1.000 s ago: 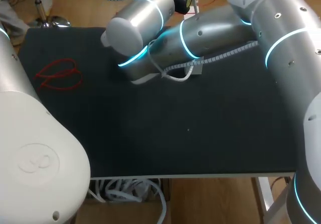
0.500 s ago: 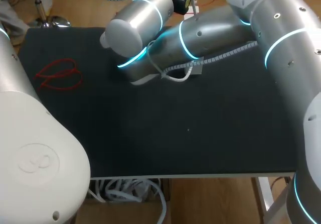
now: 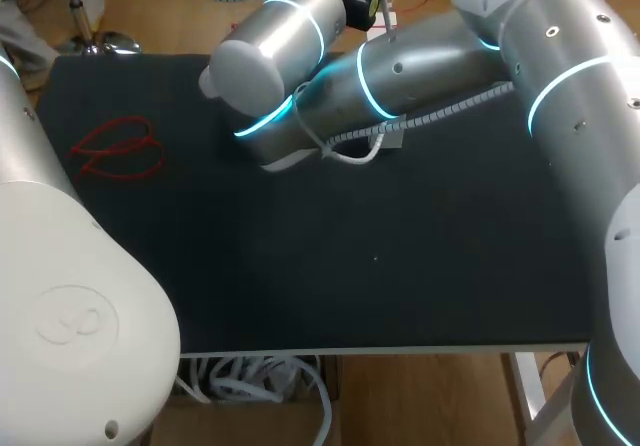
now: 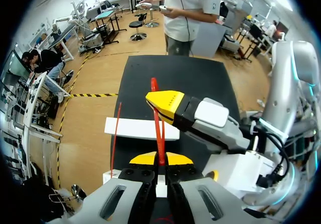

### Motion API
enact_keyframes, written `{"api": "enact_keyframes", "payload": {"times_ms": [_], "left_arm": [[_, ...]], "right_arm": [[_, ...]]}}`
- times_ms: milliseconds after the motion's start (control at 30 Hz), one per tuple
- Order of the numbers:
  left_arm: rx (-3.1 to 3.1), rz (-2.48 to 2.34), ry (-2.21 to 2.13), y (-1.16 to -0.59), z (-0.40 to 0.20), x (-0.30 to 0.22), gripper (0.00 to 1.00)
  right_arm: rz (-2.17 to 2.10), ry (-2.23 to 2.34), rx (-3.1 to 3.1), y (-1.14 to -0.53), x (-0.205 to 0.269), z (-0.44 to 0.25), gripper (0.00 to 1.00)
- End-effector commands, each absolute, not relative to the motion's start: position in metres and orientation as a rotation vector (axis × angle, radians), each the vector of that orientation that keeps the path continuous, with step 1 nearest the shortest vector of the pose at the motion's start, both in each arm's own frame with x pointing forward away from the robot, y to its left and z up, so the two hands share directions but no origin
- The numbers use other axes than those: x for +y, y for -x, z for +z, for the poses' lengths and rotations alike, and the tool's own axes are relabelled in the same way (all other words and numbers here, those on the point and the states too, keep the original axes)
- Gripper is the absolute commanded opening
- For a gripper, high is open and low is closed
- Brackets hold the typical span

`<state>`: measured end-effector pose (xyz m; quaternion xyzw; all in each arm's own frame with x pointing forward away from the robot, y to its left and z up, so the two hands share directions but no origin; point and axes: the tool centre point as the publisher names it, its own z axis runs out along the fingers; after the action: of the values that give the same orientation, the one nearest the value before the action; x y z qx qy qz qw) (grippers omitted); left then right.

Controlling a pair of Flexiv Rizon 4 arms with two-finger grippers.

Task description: Grab the tape and strap the tape.

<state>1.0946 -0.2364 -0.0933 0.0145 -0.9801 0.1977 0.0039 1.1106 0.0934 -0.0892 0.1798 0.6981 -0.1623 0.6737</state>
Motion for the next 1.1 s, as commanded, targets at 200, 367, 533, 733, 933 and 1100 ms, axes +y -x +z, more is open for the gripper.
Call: {"api": "enact_keyframes", "payload": {"times_ms": [200,367,533,733,933,1100], "left_arm": [[-3.073,0.611,-0.048,-1.0942,-0.0919,-0.2367,0.0],[-3.073,0.611,-0.048,-1.0942,-0.0919,-0.2367,0.0],[-3.073,0.611,-0.048,-1.0942,-0.0919,-0.2367,0.0],[-3.073,0.611,-0.048,-1.0942,-0.0919,-0.2367,0.0],[-3.073,0.611,-0.048,-1.0942,-0.0919,-0.2367,0.0],[-3.073,0.611,-0.048,-1.0942,-0.0919,-0.2367,0.0]], "right_arm": [[-0.369,-0.412,1.574,-1.1108,0.0939,-0.086,0.0],[-0.373,-0.408,1.57,-1.11,0.0935,-0.0867,0.0],[-0.374,-0.408,1.567,-1.1095,0.0939,-0.0866,0.0],[-0.373,-0.406,1.562,-1.108,0.0958,-0.0865,0.0],[-0.371,-0.407,1.563,-1.1076,0.0991,-0.087,0.0],[-0.37,-0.403,1.565,-1.1063,0.1007,-0.0881,0.0]]}}
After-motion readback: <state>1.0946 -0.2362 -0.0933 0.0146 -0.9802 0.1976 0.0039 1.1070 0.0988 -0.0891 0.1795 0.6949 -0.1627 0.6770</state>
